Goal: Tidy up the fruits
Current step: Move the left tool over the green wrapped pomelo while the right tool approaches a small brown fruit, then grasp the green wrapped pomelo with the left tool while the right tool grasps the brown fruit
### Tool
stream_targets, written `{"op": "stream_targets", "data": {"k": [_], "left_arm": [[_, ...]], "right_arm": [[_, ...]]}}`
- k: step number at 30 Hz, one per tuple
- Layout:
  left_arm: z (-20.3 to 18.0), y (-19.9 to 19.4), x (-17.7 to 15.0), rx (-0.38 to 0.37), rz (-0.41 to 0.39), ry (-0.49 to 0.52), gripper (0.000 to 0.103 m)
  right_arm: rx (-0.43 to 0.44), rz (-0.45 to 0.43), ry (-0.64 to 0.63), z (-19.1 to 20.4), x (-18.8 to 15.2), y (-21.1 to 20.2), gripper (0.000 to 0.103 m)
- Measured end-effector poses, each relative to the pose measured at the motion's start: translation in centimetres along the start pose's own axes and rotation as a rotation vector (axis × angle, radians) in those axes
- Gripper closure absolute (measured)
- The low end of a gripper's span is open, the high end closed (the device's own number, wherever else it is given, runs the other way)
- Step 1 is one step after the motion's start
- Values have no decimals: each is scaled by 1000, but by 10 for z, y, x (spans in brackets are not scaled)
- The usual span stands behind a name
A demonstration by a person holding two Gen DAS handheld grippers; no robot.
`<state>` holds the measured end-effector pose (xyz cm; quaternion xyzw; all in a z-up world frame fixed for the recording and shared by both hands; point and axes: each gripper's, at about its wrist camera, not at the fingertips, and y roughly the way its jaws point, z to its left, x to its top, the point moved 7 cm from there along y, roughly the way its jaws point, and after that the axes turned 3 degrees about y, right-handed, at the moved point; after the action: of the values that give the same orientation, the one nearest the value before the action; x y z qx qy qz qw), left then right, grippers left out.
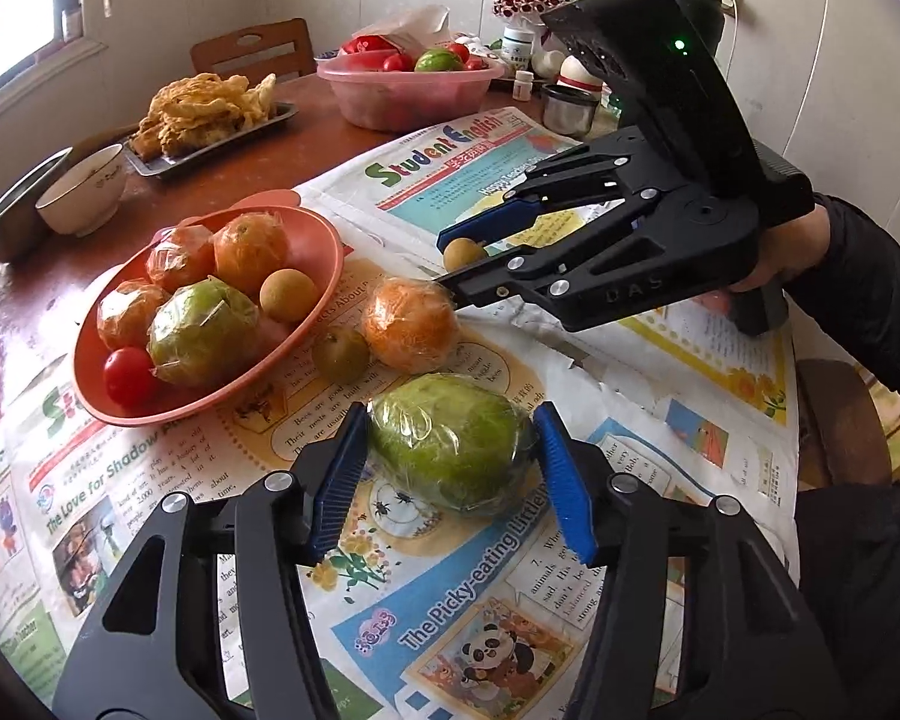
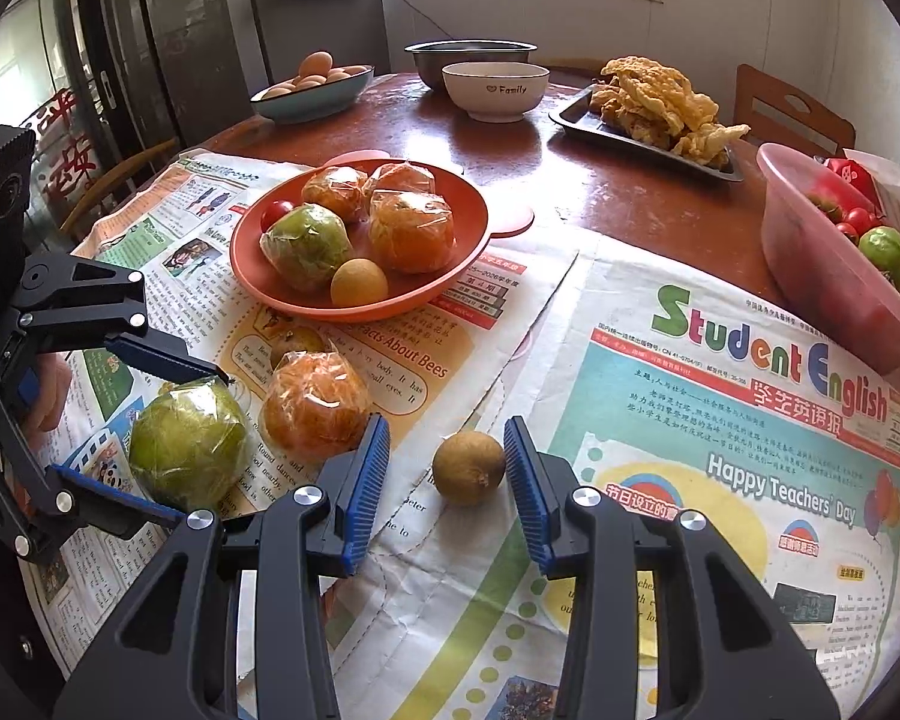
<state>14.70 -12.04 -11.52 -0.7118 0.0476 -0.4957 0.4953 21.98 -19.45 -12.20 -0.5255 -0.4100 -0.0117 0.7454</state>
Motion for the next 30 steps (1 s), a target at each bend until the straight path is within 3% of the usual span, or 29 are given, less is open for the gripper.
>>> {"op": "stream_targets", "data": {"k": [9,30], "left_arm": [[-2,0,-1,2,2,9,56],[-3,-8,5,3,-23,15,56]], "right_arm": [[-12,-3,13,-5,-2,-3,80],[-26,-41,-10,0,8,-22,81]]}}
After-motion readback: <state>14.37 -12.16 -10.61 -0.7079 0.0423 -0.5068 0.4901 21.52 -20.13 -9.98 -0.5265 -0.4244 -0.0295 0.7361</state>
